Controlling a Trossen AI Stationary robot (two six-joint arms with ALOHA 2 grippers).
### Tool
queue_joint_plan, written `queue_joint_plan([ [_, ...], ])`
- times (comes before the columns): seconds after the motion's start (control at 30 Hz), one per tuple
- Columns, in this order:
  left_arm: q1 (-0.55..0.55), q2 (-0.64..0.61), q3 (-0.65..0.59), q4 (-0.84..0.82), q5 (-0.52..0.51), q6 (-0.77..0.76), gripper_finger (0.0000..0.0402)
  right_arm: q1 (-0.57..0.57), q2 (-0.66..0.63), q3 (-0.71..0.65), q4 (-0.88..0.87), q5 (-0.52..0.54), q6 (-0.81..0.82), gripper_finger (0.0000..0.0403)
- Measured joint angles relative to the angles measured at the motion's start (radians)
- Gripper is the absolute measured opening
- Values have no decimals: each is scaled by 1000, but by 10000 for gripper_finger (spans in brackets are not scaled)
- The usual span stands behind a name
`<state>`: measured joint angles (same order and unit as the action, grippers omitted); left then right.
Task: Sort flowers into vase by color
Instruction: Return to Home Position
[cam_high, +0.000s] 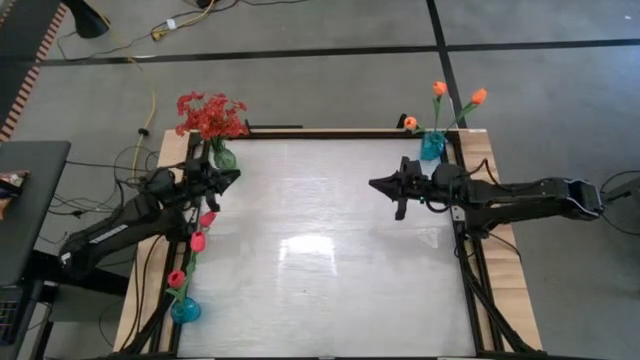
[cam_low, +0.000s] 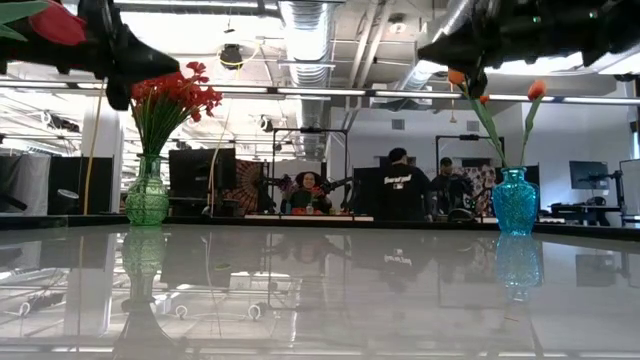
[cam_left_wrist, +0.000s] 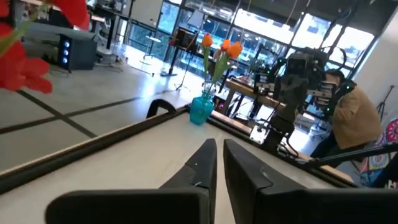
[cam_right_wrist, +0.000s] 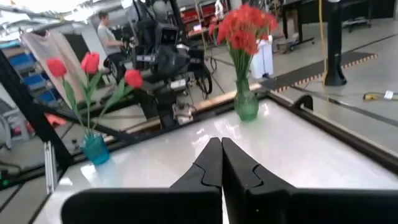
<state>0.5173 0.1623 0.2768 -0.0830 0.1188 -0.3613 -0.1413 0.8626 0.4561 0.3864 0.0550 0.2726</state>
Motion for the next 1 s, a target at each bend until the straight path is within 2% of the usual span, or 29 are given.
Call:
queue_joint_plan([
  [0.23, -1, -1, -110, 101, 1, 0, 1, -51, -27, -83, 10, -89, 0, 23],
  [0.43, -1, -8, -177, 122, -53, 4, 0, -181, -63, -133, 20, -271, 0, 23],
  [0.73, -1, -7, -266, 201, -39, 12, 0, -377, -131, -188, 17, -495, -17, 23],
  [1.0, -28, 0, -267, 151, -36, 68, 0, -444, -164, -281, 77, -527, -22, 23],
])
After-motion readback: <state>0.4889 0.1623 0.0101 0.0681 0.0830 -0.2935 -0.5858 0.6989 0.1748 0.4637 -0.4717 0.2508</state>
